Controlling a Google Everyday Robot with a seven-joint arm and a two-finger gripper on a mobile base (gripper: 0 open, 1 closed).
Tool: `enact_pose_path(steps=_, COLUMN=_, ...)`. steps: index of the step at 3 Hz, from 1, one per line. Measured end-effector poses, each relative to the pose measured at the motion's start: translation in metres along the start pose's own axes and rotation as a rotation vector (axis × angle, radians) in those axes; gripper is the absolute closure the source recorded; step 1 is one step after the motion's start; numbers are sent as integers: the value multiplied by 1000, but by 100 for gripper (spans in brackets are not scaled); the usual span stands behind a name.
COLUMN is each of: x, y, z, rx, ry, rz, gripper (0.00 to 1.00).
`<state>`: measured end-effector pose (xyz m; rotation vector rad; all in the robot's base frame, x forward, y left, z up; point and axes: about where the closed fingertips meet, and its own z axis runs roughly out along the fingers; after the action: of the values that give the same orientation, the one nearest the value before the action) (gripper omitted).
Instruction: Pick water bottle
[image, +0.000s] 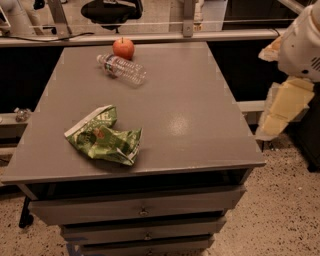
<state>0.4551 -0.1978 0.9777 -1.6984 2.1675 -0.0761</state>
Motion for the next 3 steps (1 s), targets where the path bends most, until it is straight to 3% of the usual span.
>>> enact_pose_path(steps=1, x=-42, y=-28, z=20, rx=34, ry=-95, rz=6, gripper=0)
enact_pose_path(steps=3, x=-141, y=-89, z=95, rx=82, ry=-284, rz=24, gripper=0)
